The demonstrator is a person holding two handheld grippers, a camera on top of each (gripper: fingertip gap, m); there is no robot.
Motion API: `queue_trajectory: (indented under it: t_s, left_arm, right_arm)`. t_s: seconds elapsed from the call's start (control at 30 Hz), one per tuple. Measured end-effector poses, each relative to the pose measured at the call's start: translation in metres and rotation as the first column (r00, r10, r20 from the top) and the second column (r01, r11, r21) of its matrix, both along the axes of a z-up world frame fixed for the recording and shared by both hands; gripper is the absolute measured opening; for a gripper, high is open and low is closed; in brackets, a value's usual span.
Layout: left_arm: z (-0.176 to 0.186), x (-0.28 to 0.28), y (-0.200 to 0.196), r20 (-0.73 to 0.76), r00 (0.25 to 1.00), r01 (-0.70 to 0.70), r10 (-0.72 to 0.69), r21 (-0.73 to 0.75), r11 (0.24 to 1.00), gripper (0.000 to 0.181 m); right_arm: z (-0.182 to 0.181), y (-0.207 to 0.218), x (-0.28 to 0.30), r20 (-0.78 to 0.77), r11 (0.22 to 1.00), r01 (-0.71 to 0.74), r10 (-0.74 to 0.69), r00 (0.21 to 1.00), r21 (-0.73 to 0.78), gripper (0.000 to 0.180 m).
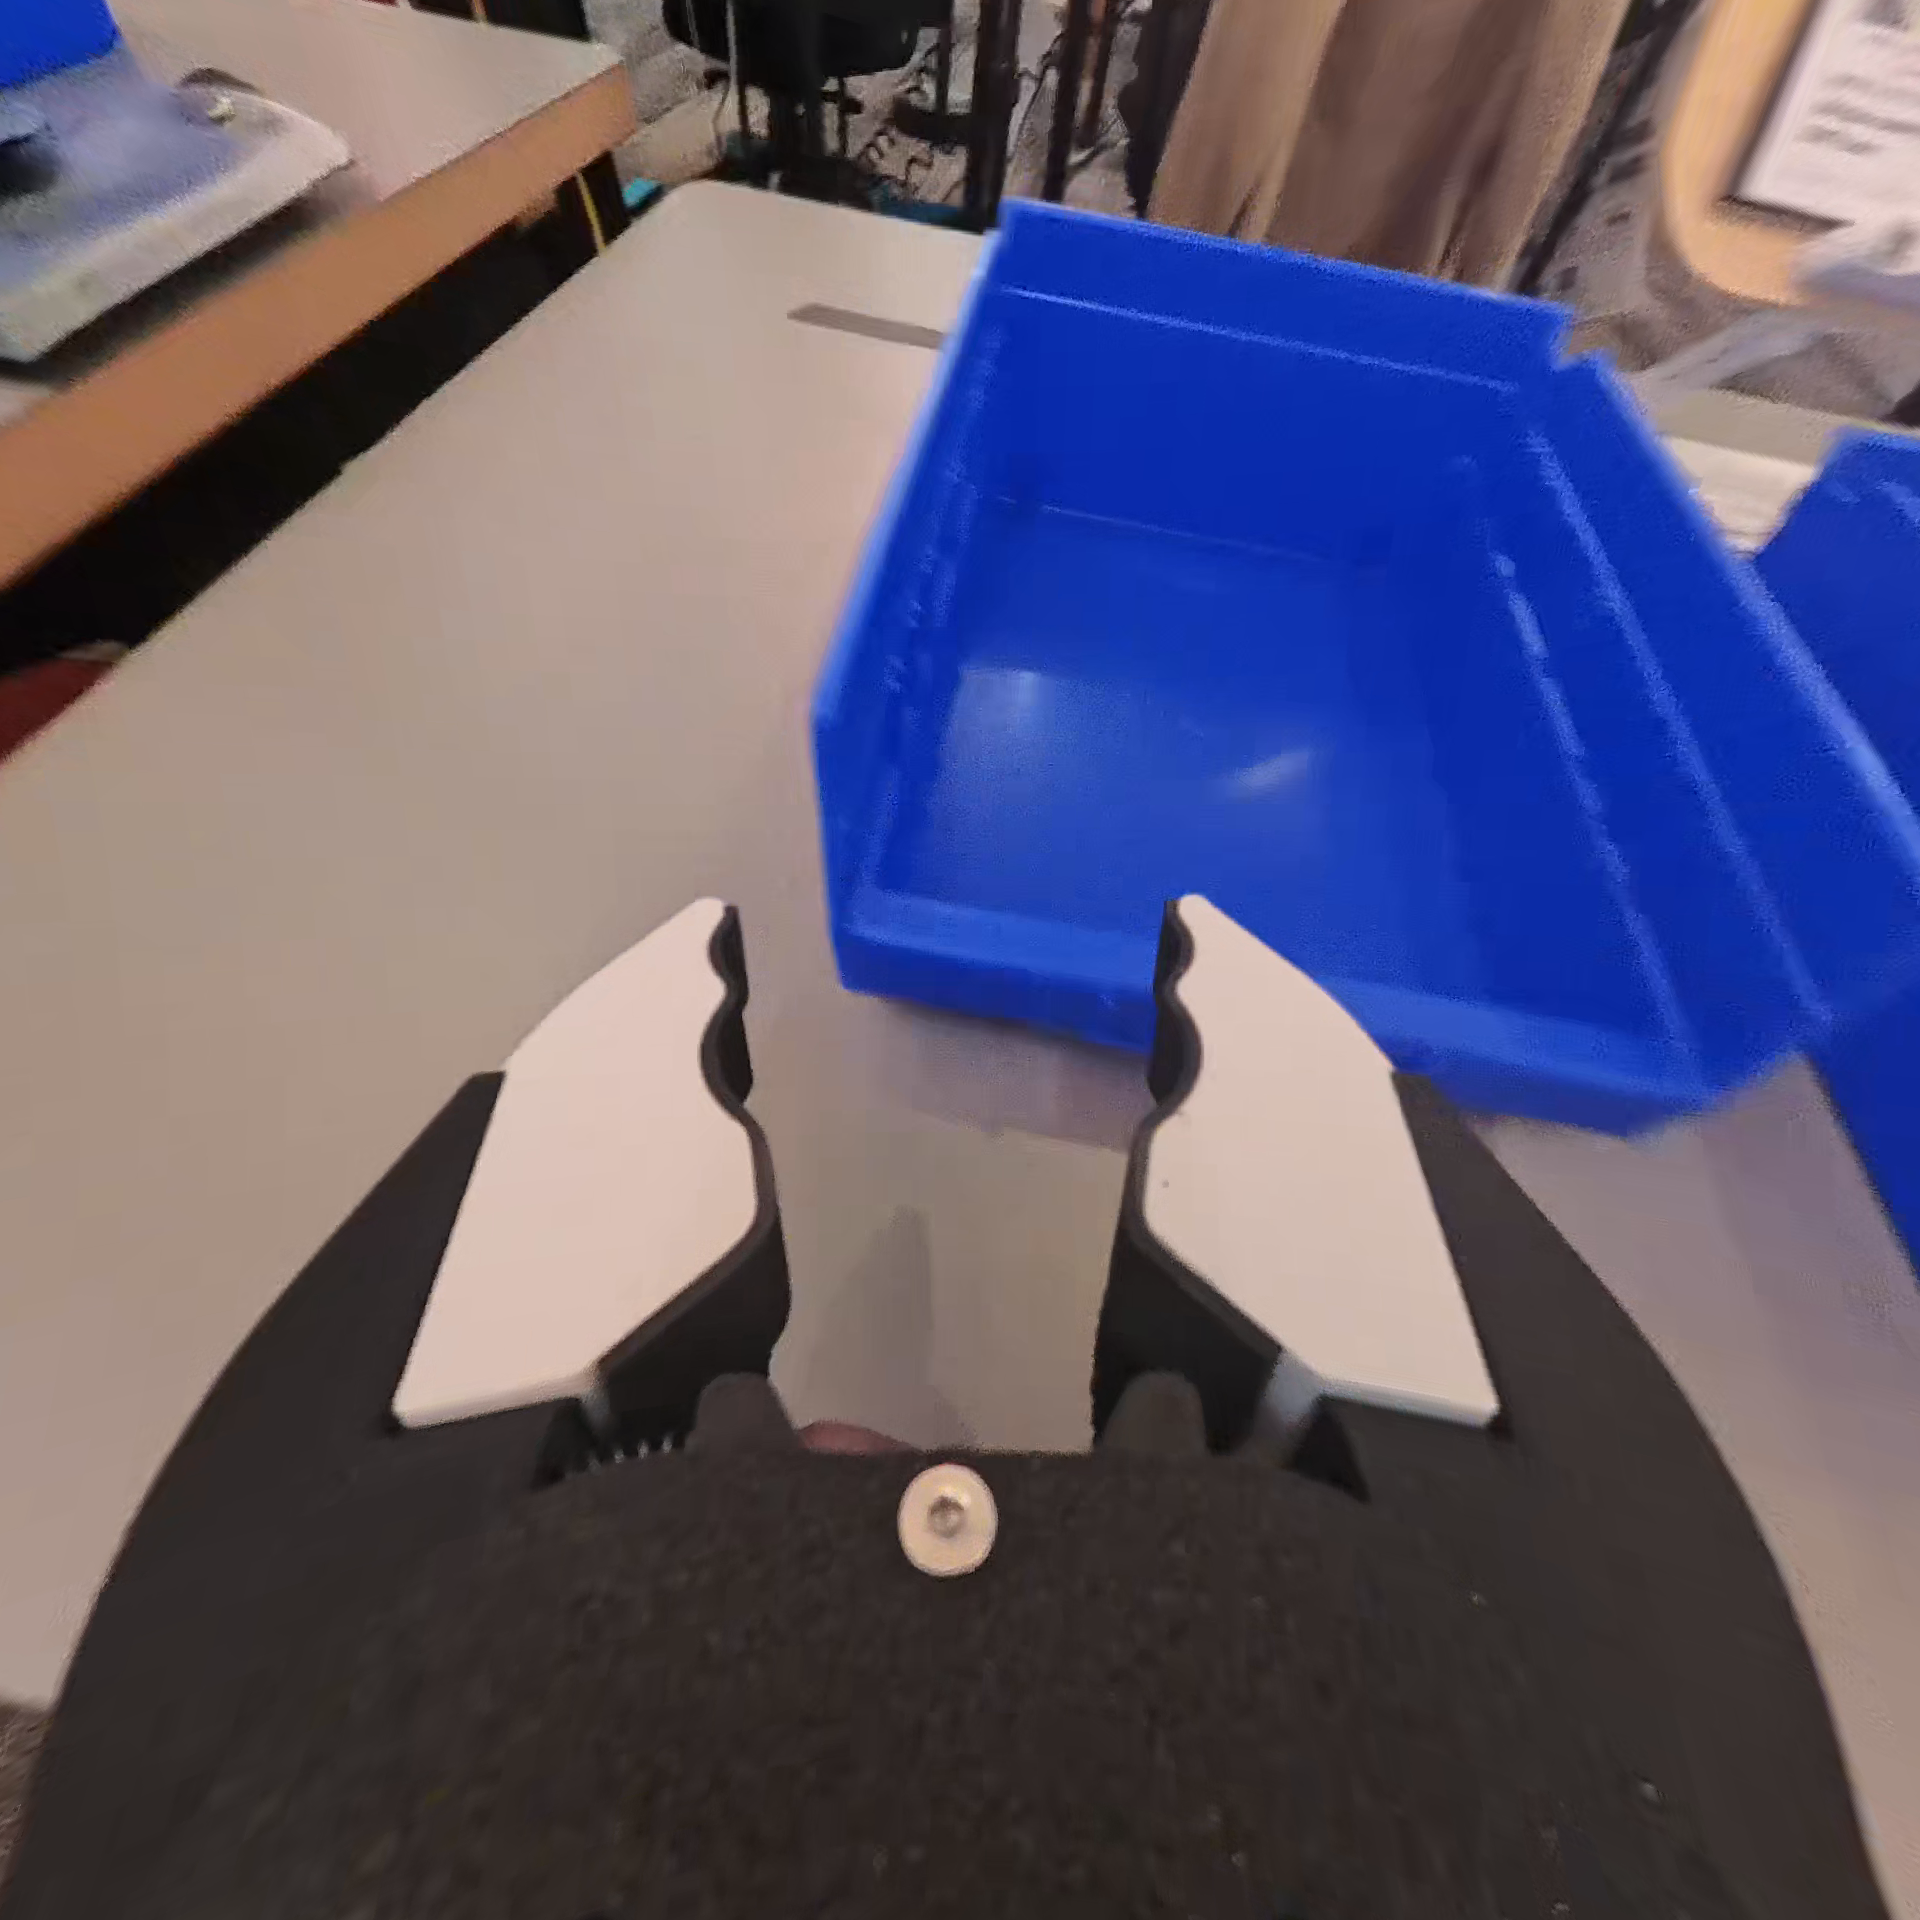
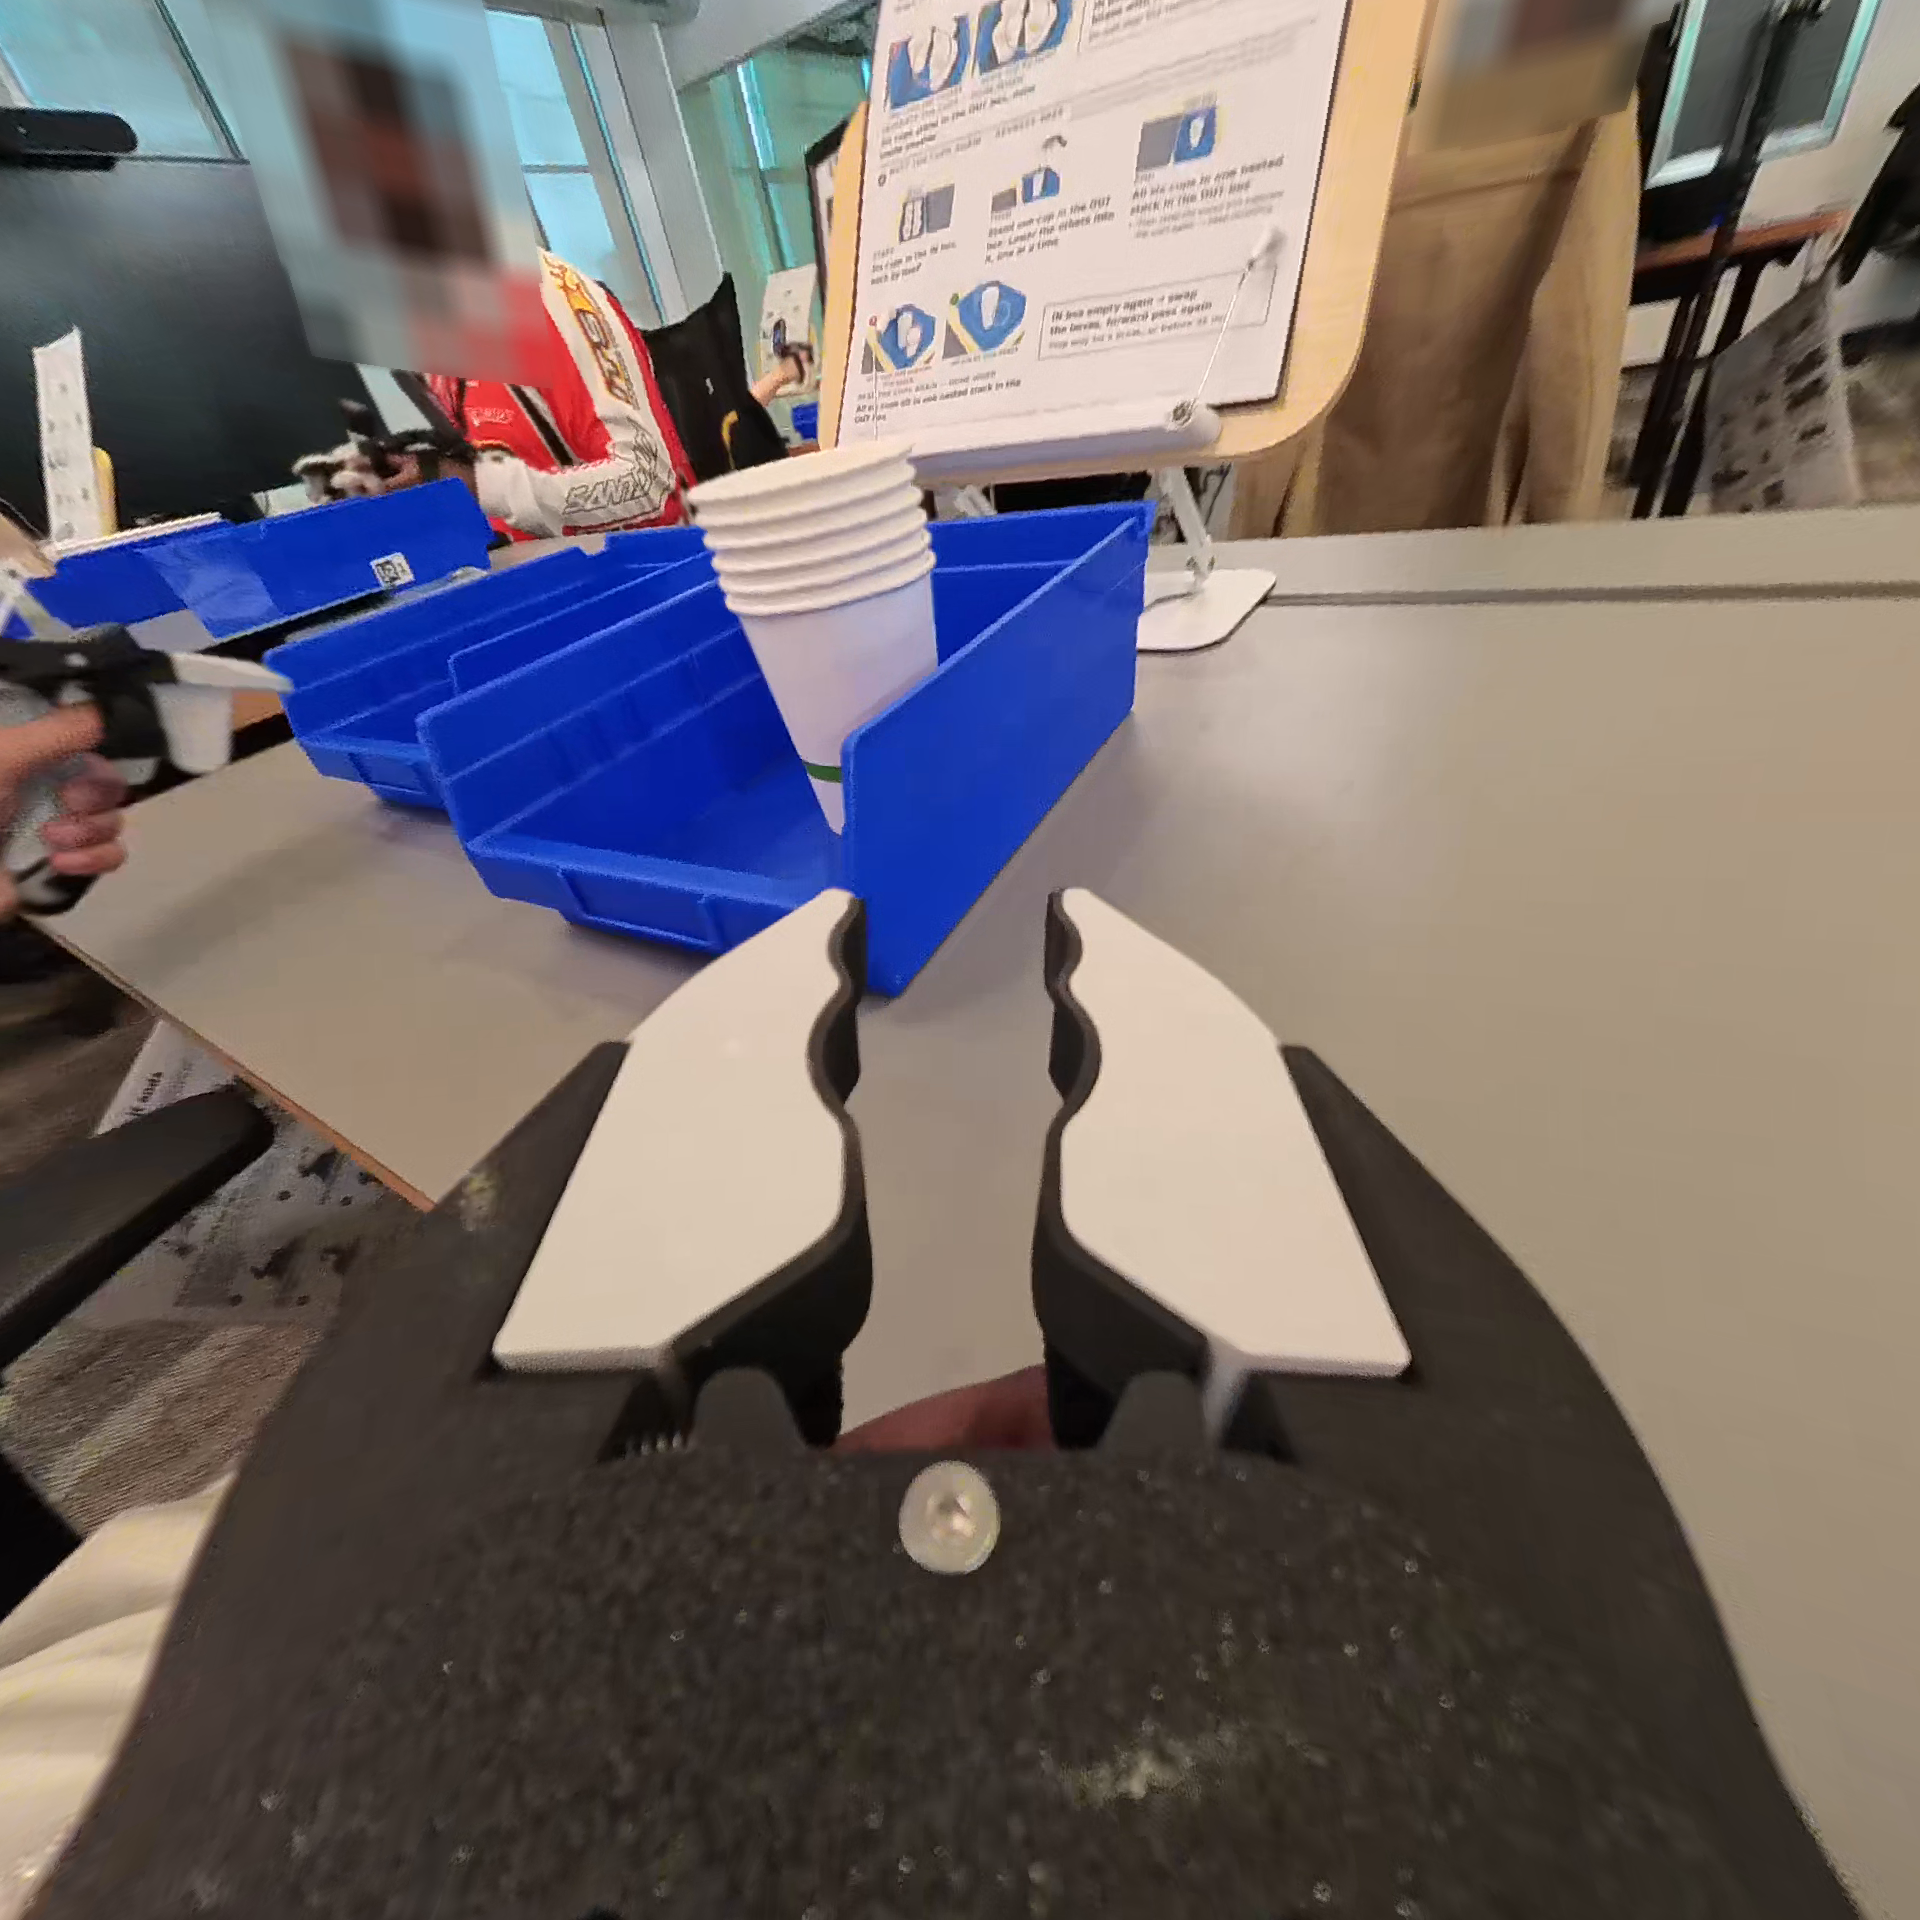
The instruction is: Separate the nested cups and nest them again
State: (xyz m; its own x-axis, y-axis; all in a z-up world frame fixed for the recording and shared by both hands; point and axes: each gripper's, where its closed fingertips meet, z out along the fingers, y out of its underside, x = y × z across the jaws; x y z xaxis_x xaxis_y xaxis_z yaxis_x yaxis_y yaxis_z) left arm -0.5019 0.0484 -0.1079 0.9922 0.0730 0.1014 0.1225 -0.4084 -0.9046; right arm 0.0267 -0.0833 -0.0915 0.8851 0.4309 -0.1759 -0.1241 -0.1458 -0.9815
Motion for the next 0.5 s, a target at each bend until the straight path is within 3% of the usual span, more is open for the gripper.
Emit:
queue_trajectory:
  t_s: [0.2,0.27,0.33,0.5]
  left_arm:
    - [-0.021,-0.025,0.062,0.032,0.999,0.029,-0.025,-0.106,0.994,0.073]
    - [-0.027,-0.023,0.074,0.059,0.996,0.067,-0.060,-0.126,0.990,0.059]
    - [-0.023,-0.018,0.077,0.133,0.986,0.115,-0.100,-0.112,0.987,0.006]
    - [-0.023,-0.015,0.056,0.063,0.994,0.092,-0.084,-0.131,0.987,0.005]
  right_arm:
    - [-0.017,0.004,-0.012,0.027,0.999,-0.015,0.016,1.000,-0.050,0.032]
    - [-0.022,0.003,-0.021,0.039,0.997,-0.029,0.032,0.999,-0.066,0.031]
    - [-0.025,0.000,-0.032,0.053,0.996,-0.055,0.059,0.997,-0.073,0.031]
    - [-0.029,-0.006,-0.068,0.086,0.989,-0.111,0.119,0.989,-0.094,0.031]
